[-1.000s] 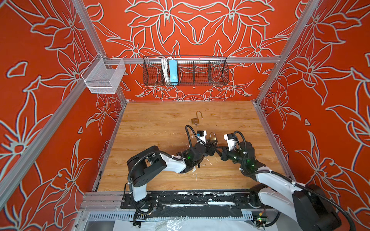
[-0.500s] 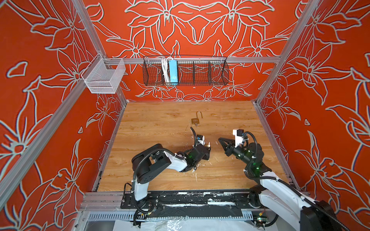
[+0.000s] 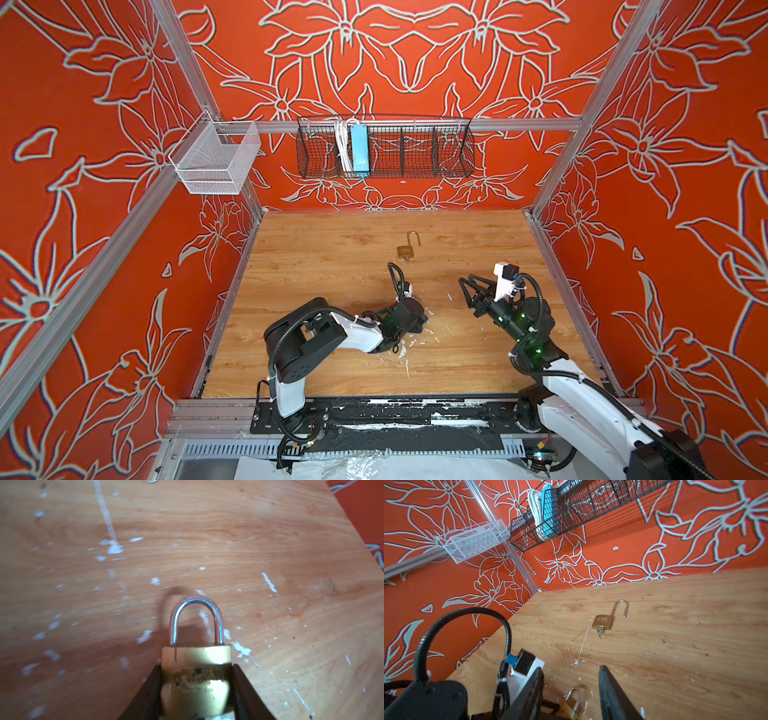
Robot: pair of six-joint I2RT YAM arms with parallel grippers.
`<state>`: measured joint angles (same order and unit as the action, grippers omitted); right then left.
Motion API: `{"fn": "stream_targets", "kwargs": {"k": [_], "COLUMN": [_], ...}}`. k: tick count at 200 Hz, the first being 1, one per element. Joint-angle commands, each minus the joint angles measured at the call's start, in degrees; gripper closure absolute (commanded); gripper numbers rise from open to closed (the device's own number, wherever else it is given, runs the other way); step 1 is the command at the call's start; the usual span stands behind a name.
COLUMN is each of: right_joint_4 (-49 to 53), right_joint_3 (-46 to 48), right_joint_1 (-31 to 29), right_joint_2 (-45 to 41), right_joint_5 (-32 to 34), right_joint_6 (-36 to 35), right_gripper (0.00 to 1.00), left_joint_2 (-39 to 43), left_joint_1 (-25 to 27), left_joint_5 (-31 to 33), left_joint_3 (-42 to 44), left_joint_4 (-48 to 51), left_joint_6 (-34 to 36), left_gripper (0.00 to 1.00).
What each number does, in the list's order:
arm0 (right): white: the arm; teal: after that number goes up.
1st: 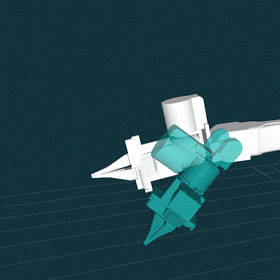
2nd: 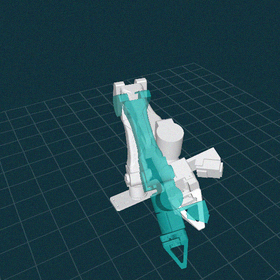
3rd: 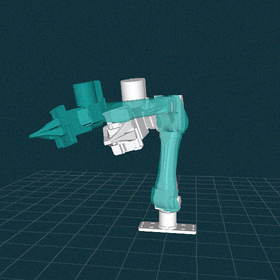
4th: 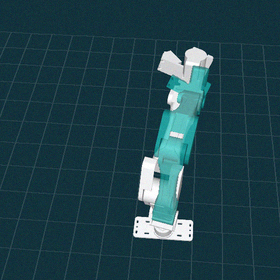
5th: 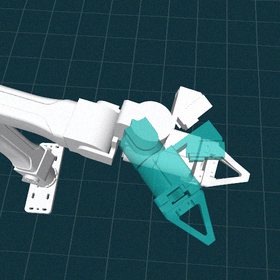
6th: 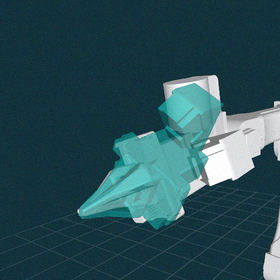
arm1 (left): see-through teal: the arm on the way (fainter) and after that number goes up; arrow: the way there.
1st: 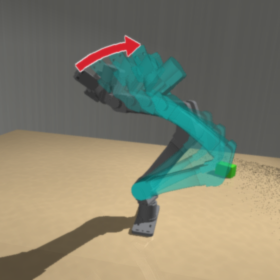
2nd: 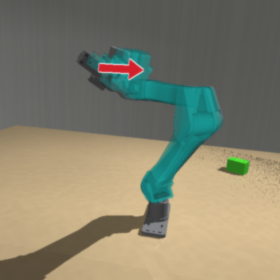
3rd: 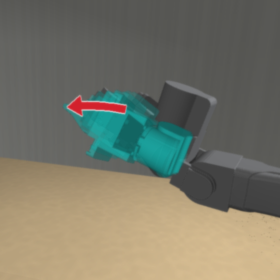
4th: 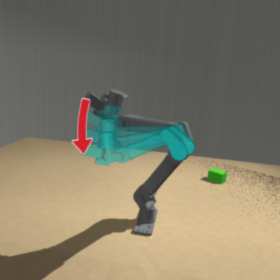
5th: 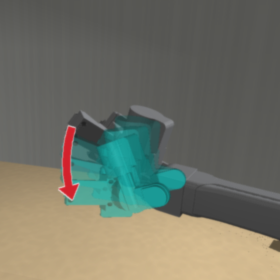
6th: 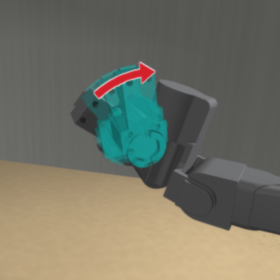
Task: Unlock with the key
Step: 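Open the right gripper off the key and draw it back while left holds the padlock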
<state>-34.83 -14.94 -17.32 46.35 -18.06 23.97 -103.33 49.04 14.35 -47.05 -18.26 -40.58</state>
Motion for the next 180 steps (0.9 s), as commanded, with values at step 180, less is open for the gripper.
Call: {"fn": "stream_targets", "kwargs": {"k": [180], "right_joint_4": [-25.62], "right_joint_3": [-3.57], "right_joint_1": [-27.05], "right_joint_2": [32.05], "right_joint_5": [5.08], "right_joint_6": [-4.59], "right_gripper": [0.55], "left_joint_2": [36.28], "left_joint_1": [-12.17], "left_joint_5": [5.82], "left_joint_3": [21.46], "left_joint_4": [-10.82], "left_joint_6": [-22.46], "left_gripper": [1.0]}}
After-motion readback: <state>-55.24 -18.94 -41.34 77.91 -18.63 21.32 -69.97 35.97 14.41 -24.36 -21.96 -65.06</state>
